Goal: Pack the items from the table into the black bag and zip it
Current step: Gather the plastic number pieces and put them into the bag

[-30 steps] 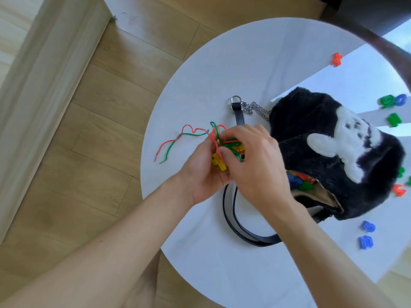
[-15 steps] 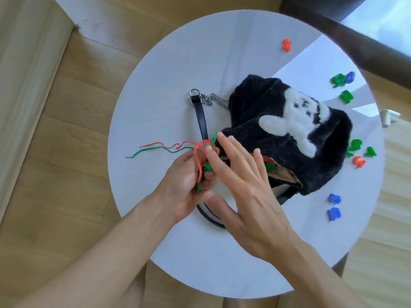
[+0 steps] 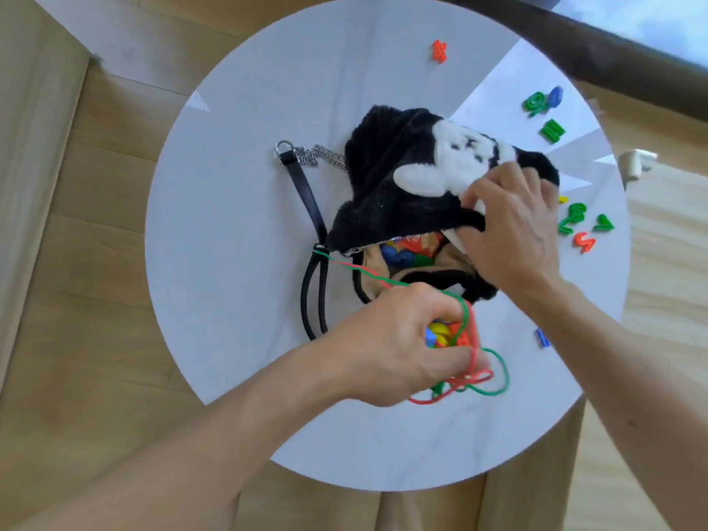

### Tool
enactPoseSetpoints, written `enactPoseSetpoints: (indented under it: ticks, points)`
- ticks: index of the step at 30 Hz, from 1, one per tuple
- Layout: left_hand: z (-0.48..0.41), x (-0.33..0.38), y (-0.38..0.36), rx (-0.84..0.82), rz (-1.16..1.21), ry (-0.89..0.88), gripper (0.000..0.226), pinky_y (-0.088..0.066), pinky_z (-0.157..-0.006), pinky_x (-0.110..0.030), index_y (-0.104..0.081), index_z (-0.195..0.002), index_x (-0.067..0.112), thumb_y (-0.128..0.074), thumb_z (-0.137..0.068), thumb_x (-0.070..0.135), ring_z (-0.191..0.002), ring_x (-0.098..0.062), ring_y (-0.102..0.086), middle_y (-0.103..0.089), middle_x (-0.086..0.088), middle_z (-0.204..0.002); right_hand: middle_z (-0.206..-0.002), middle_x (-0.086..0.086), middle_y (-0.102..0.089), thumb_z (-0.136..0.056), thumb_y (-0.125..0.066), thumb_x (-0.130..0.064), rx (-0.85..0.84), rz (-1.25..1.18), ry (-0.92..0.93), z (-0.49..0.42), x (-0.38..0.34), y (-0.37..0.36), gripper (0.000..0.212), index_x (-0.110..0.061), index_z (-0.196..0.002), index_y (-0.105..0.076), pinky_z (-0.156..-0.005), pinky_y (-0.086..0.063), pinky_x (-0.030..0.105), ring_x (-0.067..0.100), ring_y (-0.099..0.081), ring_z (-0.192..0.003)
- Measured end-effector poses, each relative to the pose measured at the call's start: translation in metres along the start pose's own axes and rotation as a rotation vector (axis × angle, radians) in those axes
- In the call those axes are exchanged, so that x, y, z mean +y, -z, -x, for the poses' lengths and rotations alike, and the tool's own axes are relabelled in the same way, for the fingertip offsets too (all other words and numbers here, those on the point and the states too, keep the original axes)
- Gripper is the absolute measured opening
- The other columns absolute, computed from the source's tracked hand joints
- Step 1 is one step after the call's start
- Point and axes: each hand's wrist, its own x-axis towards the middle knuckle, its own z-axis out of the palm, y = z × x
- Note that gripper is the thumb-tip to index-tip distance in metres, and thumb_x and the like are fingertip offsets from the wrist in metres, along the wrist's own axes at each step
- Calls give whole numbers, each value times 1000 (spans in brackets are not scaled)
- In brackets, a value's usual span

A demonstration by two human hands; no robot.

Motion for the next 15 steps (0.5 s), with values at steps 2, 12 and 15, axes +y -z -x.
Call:
enactPoseSetpoints:
  ticks: [2,12,15]
  points:
    - [-4,17,-1,34,-38,-98,24,-52,-58,-40,-65,-80,10,-68,-88,32,-64,-25,-59,-65,-11,-72,-99,4,-56,-71,-63,-21,32,-37,31,-10,4,15,21,-18,-92,-63,-94,-33,43,31,-51,-98]
    - [-89,-8,-8,562,-39,-104,15,-45,-59,-13,-68,-78,13,-66,-91,21,-56,-1,-55,-62,7,-62,-98,2,-69,-77,-53,-19,77,-237,41,-32,16,77,19,-19,-93,-64,-99,-41,46,27,-60,-98]
    - [-126,-14,-20,650,412,226,18,-49,-67,-30,-63,-77,12,-64,-92,22,-62,-18,-57,-61,0,-66,-96,-1,-69,-78,-53,-18,68,-251,41,-32,14,78,19,-19,-93,-65,-102,-40,44,25,-58,-101]
